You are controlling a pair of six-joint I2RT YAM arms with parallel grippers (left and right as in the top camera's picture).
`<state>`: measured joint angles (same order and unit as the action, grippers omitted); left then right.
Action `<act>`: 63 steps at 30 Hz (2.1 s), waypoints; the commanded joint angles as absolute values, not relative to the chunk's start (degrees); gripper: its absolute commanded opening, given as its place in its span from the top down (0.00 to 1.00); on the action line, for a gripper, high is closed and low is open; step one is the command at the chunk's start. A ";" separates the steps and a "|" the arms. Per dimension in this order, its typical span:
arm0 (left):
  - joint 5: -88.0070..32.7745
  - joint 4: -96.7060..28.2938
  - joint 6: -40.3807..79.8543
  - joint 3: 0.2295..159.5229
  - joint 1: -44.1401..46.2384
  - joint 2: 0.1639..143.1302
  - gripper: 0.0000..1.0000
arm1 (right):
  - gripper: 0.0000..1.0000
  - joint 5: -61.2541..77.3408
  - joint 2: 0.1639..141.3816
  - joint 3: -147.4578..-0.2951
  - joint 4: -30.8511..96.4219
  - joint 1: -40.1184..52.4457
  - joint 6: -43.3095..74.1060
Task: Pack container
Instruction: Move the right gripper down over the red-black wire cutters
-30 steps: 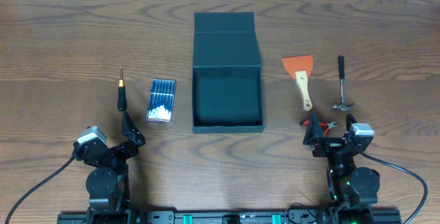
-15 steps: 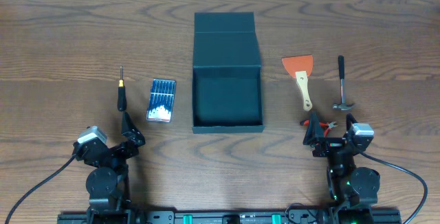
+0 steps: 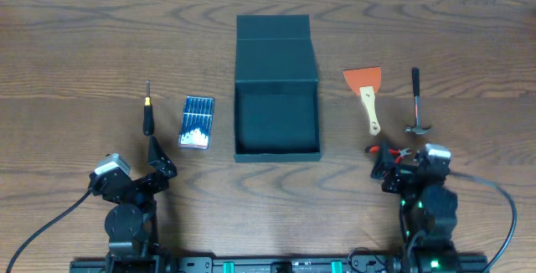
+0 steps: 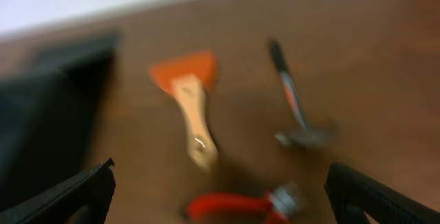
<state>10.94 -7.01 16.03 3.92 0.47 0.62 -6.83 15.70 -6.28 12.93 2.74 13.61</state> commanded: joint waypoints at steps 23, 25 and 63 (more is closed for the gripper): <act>10.98 -7.18 15.03 2.11 0.38 0.23 0.01 | 0.01 -11.79 81.19 -52.69 38.85 1.26 18.76; 10.98 -7.18 15.03 2.11 0.38 0.23 0.01 | 0.01 -11.84 81.41 -52.69 40.14 0.47 21.28; 10.98 -7.20 15.03 2.11 0.38 0.23 0.01 | 0.01 -14.59 77.47 -34.50 39.40 6.00 41.82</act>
<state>10.85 -6.81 16.03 3.84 0.47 0.62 -14.37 77.91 -36.47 40.14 5.98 41.43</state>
